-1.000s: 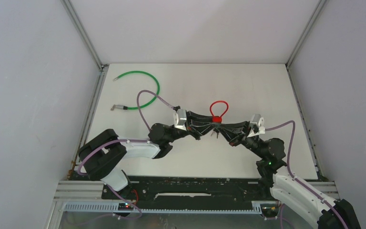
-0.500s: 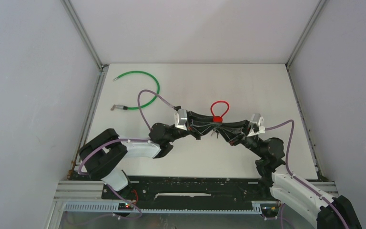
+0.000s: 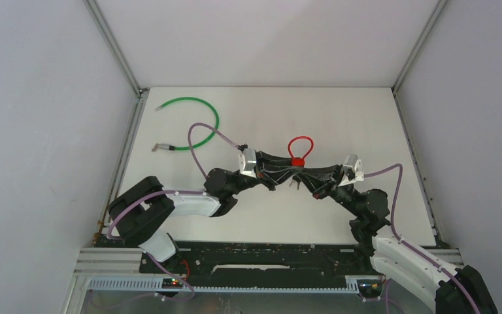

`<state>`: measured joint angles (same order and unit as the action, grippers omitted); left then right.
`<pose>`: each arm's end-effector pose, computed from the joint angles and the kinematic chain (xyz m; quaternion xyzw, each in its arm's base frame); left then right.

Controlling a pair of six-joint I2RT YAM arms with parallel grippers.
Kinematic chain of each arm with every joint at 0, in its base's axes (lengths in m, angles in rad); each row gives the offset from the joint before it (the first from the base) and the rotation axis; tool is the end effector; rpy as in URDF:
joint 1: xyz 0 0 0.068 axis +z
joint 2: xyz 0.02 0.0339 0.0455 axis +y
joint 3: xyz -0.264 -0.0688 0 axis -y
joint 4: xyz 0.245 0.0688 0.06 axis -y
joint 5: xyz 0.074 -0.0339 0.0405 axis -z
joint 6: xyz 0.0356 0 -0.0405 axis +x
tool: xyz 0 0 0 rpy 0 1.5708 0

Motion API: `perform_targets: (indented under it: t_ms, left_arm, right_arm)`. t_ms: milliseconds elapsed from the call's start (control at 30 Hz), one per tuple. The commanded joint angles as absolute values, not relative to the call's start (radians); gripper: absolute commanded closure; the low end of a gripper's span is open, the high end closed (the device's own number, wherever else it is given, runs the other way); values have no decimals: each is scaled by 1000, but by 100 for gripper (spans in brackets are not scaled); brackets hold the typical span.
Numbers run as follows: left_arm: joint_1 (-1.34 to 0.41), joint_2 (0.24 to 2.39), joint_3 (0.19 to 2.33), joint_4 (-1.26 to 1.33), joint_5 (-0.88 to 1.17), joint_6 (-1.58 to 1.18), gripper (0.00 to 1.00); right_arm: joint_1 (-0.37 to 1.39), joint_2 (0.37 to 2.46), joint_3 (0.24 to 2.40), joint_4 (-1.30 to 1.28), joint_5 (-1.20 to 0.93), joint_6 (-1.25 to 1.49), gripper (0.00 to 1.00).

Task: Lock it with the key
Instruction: Lock the lock.

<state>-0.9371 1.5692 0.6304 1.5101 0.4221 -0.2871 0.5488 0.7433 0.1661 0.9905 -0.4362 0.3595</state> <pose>0.1672 -0.2522 0.2728 0.3239 0.3853 -0.5753 0.6447 0.1295 0.0968 0.2514 -0.2308 0.5145 0.4649 0.6825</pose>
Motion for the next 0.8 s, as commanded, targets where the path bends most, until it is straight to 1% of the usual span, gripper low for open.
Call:
perform_targets:
  t_ms: [0, 67, 100, 233, 300, 433, 600, 767]
  left_arm:
    - [-971, 1568, 673, 1594, 518, -317, 100]
    - [-971, 1569, 674, 1594, 521, -319, 100]
    - [-971, 1569, 675, 1595, 522, -319, 100]
    - [-971, 1572, 676, 1594, 525, -322, 100]
    - [-971, 1569, 675, 1594, 525, -321, 100]
    - [-971, 1566, 671, 1594, 521, -319, 100]
    - [-971, 1565, 669, 1594, 518, -316, 100]
    - [-971, 1565, 670, 1594, 514, -316, 100]
  right_arm:
    - [562, 743, 172, 1016, -315, 331, 93]
    - [565, 746, 173, 1023, -324, 329, 85]
    - [566, 750, 174, 1031, -328, 329, 83]
    - [566, 778, 182, 1055, -348, 342, 81]
    - [565, 796, 185, 1080, -357, 347, 84]
    - [567, 824, 187, 1109, -358, 358, 100]
    - [571, 827, 177, 1100, -345, 343, 100]
    - [597, 806, 150, 1057, -279, 290, 100]
